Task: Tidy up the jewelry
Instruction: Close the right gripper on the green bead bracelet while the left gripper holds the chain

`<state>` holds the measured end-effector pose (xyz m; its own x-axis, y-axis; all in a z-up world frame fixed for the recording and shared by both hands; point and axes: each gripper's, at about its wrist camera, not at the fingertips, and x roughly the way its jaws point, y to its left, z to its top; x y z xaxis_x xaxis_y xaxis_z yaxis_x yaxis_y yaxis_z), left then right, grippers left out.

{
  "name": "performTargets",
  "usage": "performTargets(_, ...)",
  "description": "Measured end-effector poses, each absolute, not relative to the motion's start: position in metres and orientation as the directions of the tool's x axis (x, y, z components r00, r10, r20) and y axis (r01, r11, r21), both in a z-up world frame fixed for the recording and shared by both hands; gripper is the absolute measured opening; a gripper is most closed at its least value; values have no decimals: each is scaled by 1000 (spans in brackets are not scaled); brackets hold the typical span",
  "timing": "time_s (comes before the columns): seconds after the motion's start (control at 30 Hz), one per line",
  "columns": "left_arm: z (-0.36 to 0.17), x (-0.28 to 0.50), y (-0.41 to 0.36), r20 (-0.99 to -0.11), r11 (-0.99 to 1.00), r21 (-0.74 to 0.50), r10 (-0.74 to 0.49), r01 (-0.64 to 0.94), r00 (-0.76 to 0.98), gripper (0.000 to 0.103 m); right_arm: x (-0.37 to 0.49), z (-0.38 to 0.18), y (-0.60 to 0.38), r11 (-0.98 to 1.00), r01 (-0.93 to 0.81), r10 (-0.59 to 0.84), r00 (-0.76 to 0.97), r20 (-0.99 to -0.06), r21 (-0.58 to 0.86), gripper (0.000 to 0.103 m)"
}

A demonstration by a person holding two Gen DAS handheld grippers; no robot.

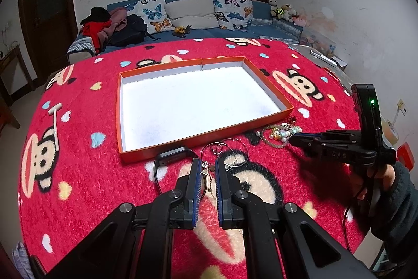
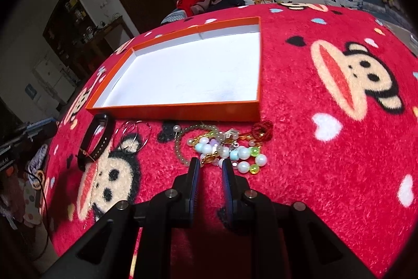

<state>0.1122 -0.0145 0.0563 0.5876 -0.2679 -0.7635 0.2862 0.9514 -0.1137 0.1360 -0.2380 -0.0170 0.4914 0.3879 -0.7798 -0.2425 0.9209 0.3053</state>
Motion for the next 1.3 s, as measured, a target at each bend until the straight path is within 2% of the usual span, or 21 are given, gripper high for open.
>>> performTargets(0.43, 53, 112, -11, -768, 953, -115, -265, 281, 583, 10, 143, -11, -238, 927, -221, 374, 520, -768, 303, 20)
performTargets(0.73, 53, 111, -14, -770, 952, -116, -267, 285, 579, 11, 154, -10, -229, 940, -250, 334, 533, -778, 232, 20)
performTargets(1.3, 50, 113, -12, -777, 952, -121, -267, 281, 571, 11, 134, -11, -211, 893, -359, 425, 476, -770, 272, 20)
